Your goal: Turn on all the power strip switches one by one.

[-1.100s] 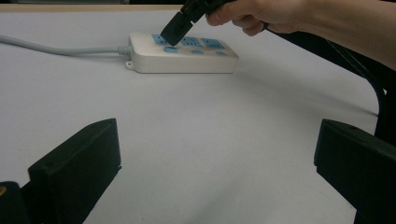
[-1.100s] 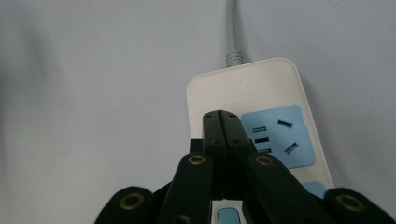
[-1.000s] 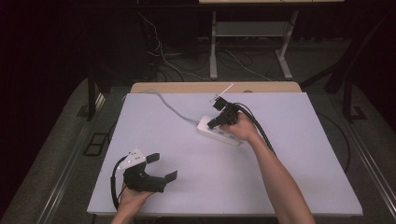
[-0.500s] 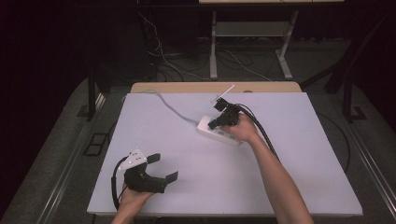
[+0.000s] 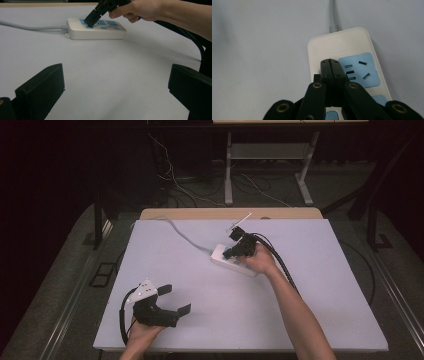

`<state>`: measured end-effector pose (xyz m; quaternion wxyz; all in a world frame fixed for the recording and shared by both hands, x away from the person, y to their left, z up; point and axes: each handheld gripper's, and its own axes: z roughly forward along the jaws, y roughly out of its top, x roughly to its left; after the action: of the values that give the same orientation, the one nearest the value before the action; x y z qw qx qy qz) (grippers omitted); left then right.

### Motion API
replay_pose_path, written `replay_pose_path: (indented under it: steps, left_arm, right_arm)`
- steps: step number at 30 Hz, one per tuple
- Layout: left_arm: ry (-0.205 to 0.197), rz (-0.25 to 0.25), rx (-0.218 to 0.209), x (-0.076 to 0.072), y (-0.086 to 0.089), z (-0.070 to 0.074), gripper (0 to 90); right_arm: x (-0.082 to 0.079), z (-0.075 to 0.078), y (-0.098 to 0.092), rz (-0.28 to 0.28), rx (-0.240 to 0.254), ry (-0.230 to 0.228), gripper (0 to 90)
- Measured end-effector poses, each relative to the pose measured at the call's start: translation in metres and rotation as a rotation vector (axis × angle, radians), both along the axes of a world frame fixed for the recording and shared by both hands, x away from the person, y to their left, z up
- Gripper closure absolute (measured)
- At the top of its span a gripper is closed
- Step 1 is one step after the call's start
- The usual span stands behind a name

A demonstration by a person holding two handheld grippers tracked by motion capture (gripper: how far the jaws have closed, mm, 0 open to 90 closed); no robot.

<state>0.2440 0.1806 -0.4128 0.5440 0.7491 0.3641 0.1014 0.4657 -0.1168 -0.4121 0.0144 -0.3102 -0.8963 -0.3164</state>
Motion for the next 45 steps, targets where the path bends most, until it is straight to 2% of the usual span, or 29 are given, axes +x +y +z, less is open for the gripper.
replay_pose_path:
  steps: [6, 12, 24, 27, 39, 45]
  left_arm:
    - [-0.002, 0.002, 0.003, -0.001, 0.0, 0.0, 0.0]
    - [0.002, 0.002, 0.0, -0.001, 0.0, 0.0, 0.0]
    - [0.004, 0.002, -0.003, 0.0, 0.0, 0.0, 0.0]
    - [0.006, 0.004, -0.002, 0.0, 0.0, -0.001, 0.0]
    - [0.008, 0.004, -0.002, 0.001, 0.0, -0.001, 0.0]
    - [0.007, 0.007, -0.005, 0.0, 0.0, -0.001, 0.0]
  right_arm:
    - [-0.004, 0.001, 0.005, 0.009, -0.053, -0.04, 90.0]
    - [-0.004, -0.002, -0.001, -0.004, 0.005, -0.034, 90.0]
    - [-0.003, 0.002, -0.002, -0.013, -0.011, -0.021, 90.0]
    - [-0.003, 0.006, -0.006, -0.015, 0.039, -0.023, 90.0]
    - [-0.008, 0.028, -0.022, -0.025, 0.085, -0.055, 89.9]
    - [-0.02, 0.043, -0.031, -0.062, 0.085, -0.095, 66.5]
